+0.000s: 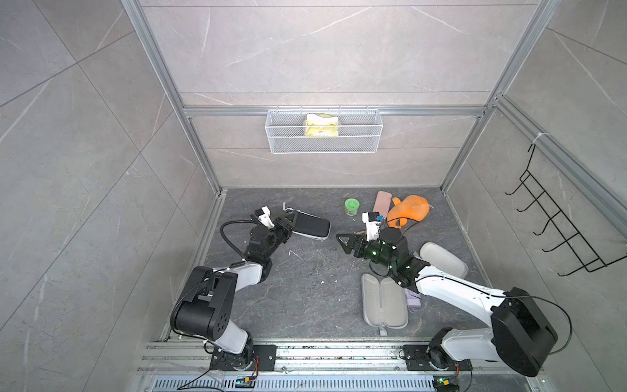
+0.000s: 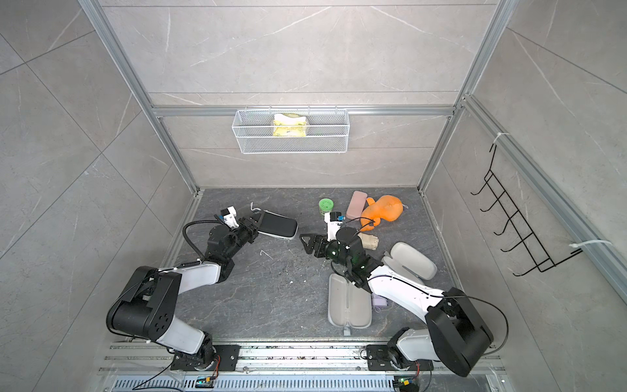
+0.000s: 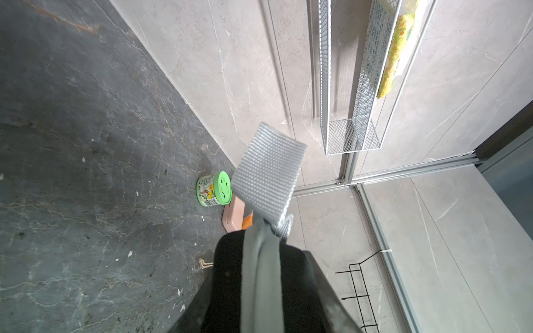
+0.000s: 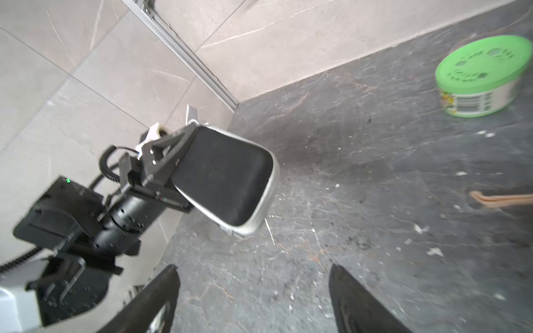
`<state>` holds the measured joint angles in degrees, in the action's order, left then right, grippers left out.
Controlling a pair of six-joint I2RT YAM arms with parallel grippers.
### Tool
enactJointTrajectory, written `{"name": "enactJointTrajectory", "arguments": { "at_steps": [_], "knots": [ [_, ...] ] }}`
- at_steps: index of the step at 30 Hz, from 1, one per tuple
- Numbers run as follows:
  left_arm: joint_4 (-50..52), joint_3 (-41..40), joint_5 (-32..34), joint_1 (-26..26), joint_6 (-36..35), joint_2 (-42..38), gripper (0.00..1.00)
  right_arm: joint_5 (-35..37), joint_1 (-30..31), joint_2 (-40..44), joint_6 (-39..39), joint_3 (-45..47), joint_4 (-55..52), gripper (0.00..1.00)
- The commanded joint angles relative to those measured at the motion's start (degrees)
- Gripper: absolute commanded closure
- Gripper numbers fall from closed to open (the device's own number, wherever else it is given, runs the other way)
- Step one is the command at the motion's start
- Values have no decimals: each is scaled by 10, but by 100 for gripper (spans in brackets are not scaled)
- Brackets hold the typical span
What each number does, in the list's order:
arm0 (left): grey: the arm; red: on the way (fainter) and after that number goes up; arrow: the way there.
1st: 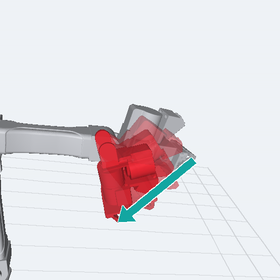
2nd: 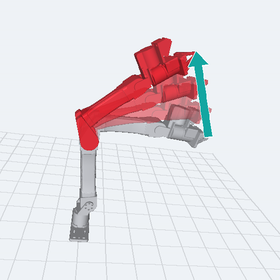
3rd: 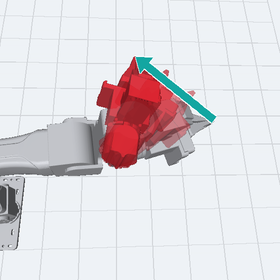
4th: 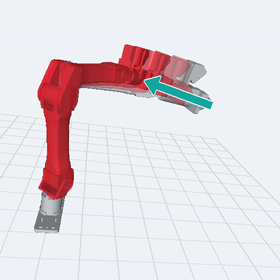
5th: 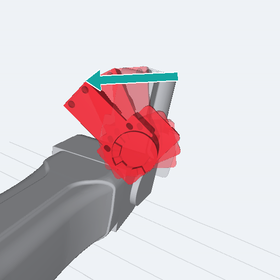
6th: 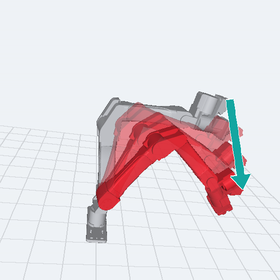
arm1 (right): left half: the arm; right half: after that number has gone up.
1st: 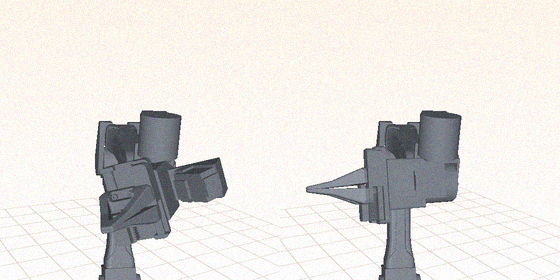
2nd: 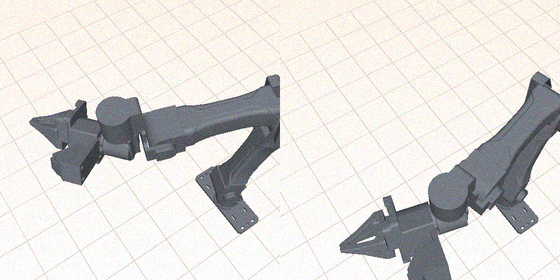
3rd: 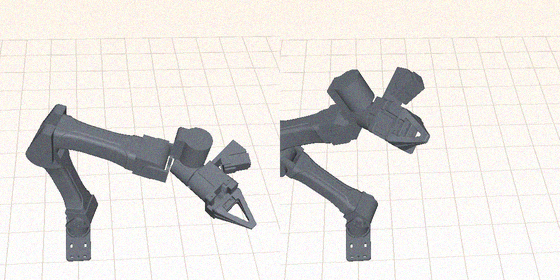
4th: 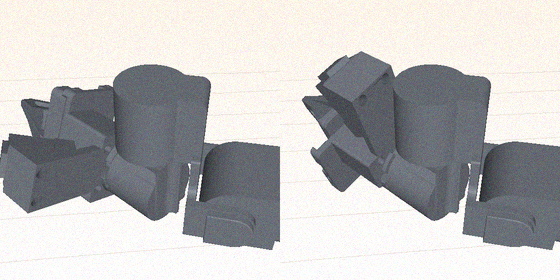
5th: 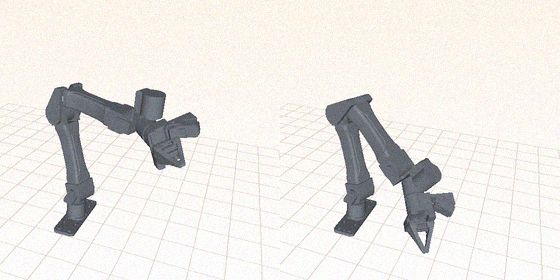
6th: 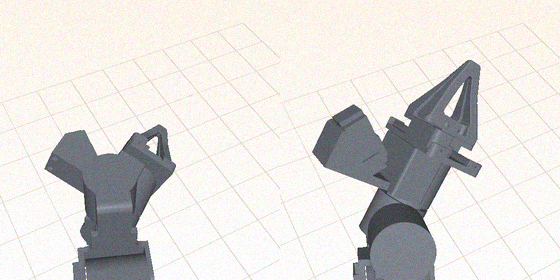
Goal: Put umbrellas into zippered umbrella sleeves
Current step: Zip the zipper on the umbrella sleeve, then adjust the umbrella sleeve.
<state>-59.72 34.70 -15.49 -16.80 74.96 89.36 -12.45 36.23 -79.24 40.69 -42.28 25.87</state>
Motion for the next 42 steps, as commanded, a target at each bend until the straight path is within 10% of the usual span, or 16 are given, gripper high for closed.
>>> {"name": "enactJointTrajectory", "arguments": {
  "at_steps": [1, 12, 17, 21, 28, 34, 42],
  "knots": [
    [-99, 20, 20, -26, 36, 0, 100, -55, -2, -45, 70, -26, 77, 16],
    [-107, 34, 38, -64, 46, -10, 98, -103, -11, -153, 126, -96, 185, 23],
    [-68, 47, 22, -64, 33, -8, 94, -119, -24, -171, 152, -113, 222, 44],
    [-33, 73, -32, -62, 29, 5, 76, -153, -43, -188, 174, -129, 241, 74],
    [76, 124, -156, -37, -46, -24, 48, -211, -69, -181, 144, -160, 207, 91],
    [74, 141, -169, -19, -42, -15, 91, -232, -74, -206, 174, -172, 237, 96],
    [25, 135, -159, -6, -7, 9, 96, -231, -76, -197, 174, -160, 223, 95]
  ]
}}
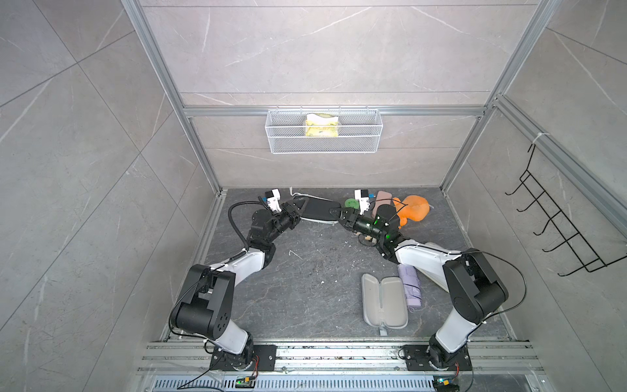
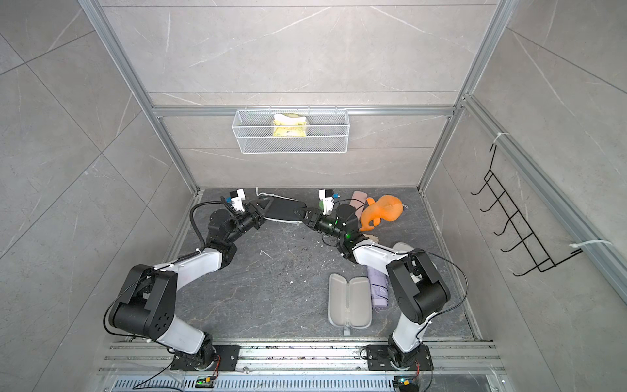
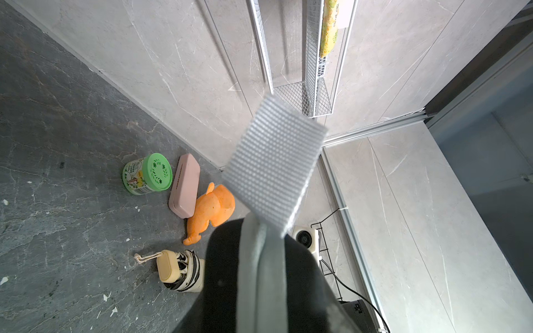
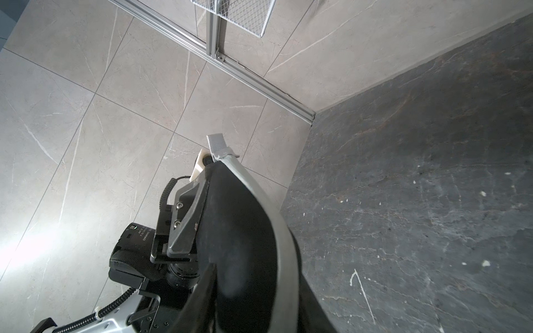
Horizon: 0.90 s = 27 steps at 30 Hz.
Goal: Put umbrellas into zippered umbrella sleeves
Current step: Adjust the umbrella sleeve.
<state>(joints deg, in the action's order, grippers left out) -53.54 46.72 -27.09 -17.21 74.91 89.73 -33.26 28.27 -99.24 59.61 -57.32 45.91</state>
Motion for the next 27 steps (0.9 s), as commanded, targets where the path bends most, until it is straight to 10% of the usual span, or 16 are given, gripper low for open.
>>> {"name": "enactJointTrajectory", "arguments": {
  "at_steps": [1, 7, 12, 16, 21, 27],
  "knots": [
    [-41, 15, -43, -3, -5, 8, 97, -24, 4, 2, -15, -6, 24, 95],
    [-109, -9, 6, -3, 36, 25, 100, 16, 2, 4, 27, 15, 38, 54],
    [-169, -21, 49, -15, 79, 44, 100, 47, 13, -20, 54, -1, 61, 44],
    [-131, -11, 29, -24, 64, 39, 90, 59, 20, -40, 66, -24, 78, 48],
    [-20, -9, -64, -4, 5, -10, 47, 32, 7, -51, 66, -35, 96, 81],
    [183, -12, -199, 80, -102, -87, 19, -103, -33, -43, 60, -68, 54, 90]
  ]
}}
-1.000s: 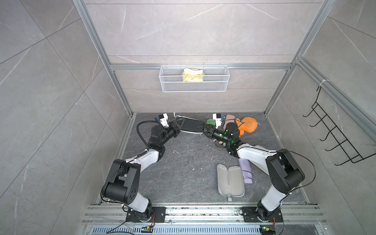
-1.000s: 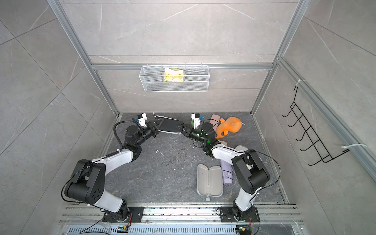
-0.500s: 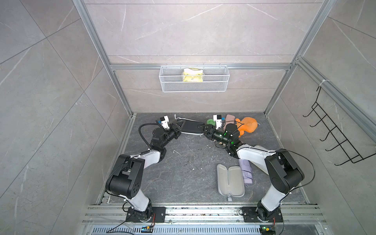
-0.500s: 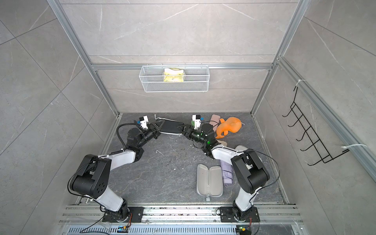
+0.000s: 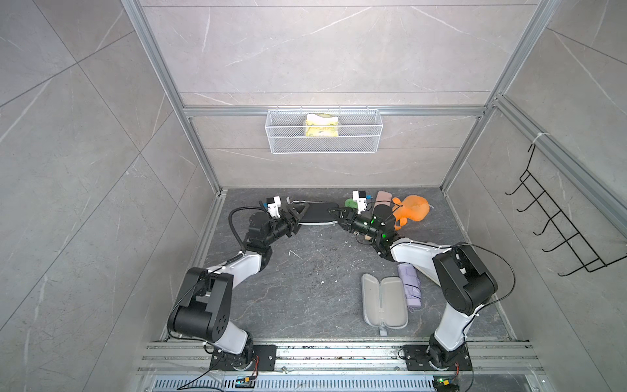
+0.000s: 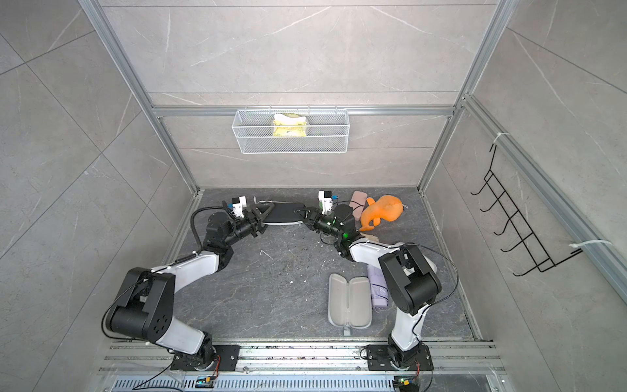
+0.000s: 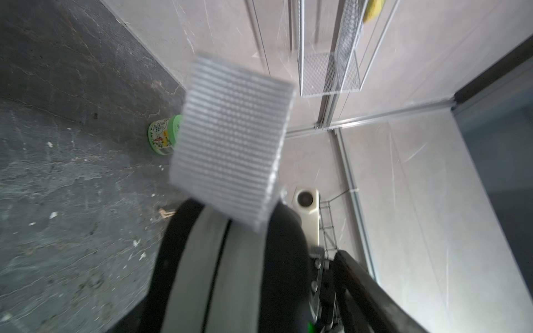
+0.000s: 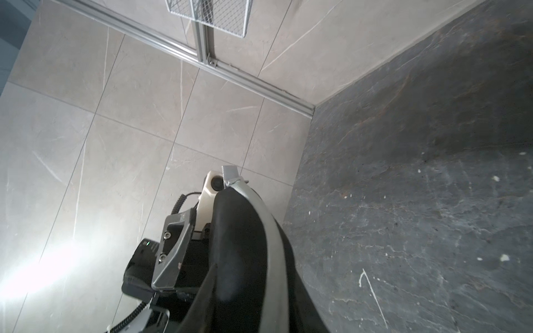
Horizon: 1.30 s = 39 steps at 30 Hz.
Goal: Put umbrellas into zippered umbrella sleeves
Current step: Adjust the umbrella sleeve.
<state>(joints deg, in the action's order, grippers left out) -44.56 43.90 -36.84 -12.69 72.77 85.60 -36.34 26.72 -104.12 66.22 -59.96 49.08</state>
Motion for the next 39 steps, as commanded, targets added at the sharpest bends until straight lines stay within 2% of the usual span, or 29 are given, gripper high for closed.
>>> {"name": "enactJointTrajectory", "arguments": {
  "at_steps": [1, 5, 11, 15, 21, 22, 24, 25, 26, 28, 31, 35, 39],
  "knots": [
    [128, 20, -118, 43, -104, -53, 19, -101, -20, 6, -6, -46, 17, 90],
    [247, 48, -160, 49, -183, -58, 19, -182, -22, 4, 2, -67, 5, 90],
    [219, 55, -186, 47, -171, -60, 20, -220, -22, 12, -13, -78, -30, 89],
    [218, 63, -195, 33, -178, -57, 24, -227, -19, 4, -12, -92, -40, 88],
    [197, 80, -213, 12, -166, -35, 46, -218, -13, -9, -12, -117, -68, 81],
    [195, 82, -217, 12, -167, -34, 53, -217, -14, -7, -15, -117, -73, 77],
    [197, 85, -217, 14, -171, -34, 67, -207, -17, 0, -21, -107, -76, 58],
    [196, 85, -218, 15, -171, -36, 70, -196, -20, 11, -30, -94, -76, 48],
    [196, 85, -214, 18, -171, -38, 72, -184, -26, 23, -40, -76, -77, 43],
    [190, 80, -203, 25, -167, -43, 73, -162, -42, 51, -70, -37, -80, 39],
    [142, 59, -174, 37, -141, -52, 78, -98, -68, 102, -152, 32, -118, 39],
    [61, 23, -121, 38, -124, -59, 87, 51, -53, 170, -327, 108, -226, 52],
    [15, 5, -90, 36, -108, -61, 90, 209, 7, 207, -484, 153, -239, 64]
  ]
}}
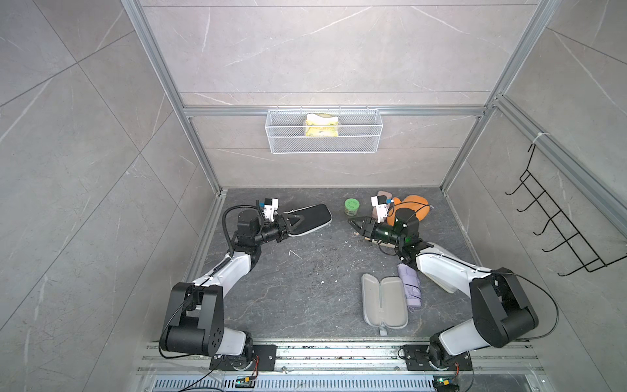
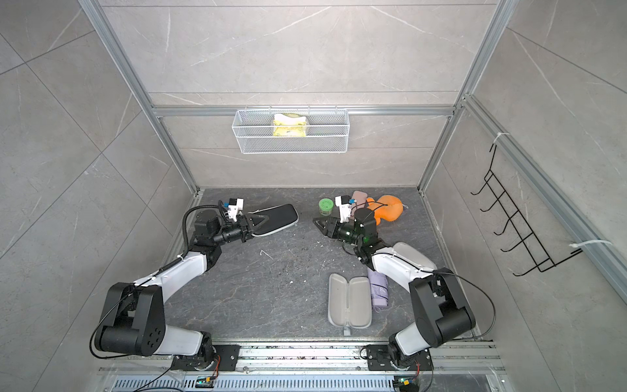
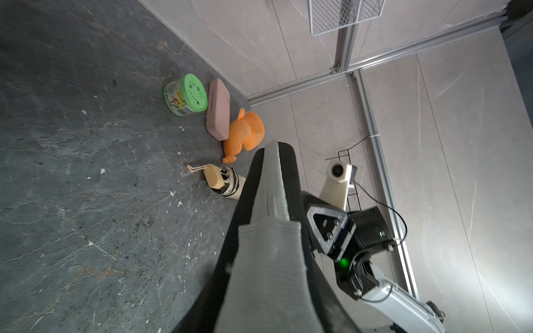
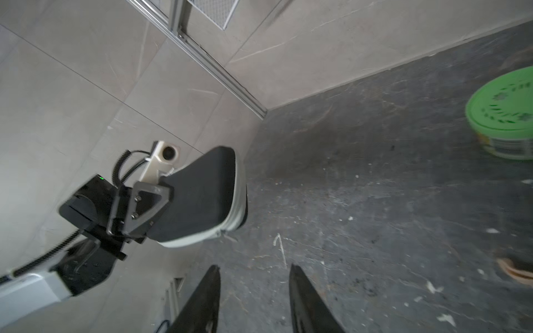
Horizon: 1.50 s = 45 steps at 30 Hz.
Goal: Put umbrellas into zippered umbrella sleeves
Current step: Adjust the umbrella sleeve, then zip the zipper on the umbrella sleeve.
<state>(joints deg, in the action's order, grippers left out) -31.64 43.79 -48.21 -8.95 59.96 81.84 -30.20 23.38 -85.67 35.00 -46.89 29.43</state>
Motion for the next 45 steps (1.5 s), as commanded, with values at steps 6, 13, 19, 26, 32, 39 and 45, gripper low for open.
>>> {"name": "enactJointTrajectory", "arguments": {
  "at_steps": [6, 13, 19, 26, 32, 39, 45],
  "knots": [
    [-116, 2, 28, -11, 29, -28, 91, 240, 123, 7, -325, -16, -59, 64],
    [-95, 6, 25, -23, 18, -39, 92, 265, 150, -38, -412, -84, -105, 62],
    [-64, 22, 19, -33, -7, -50, 92, 256, 150, -66, -440, -130, -127, 64],
    [-50, 24, 19, -39, -17, -52, 92, 254, 150, -79, -429, -156, -122, 74],
    [-43, 25, 23, -44, -25, -51, 93, 239, 152, -78, -412, -169, -125, 85],
    [-45, 26, 43, -43, -28, -50, 95, 220, 161, -67, -398, -167, -127, 99],
    [-60, 34, 74, -44, -37, -45, 100, 218, 190, -54, -400, -141, -122, 100]
  ]
}}
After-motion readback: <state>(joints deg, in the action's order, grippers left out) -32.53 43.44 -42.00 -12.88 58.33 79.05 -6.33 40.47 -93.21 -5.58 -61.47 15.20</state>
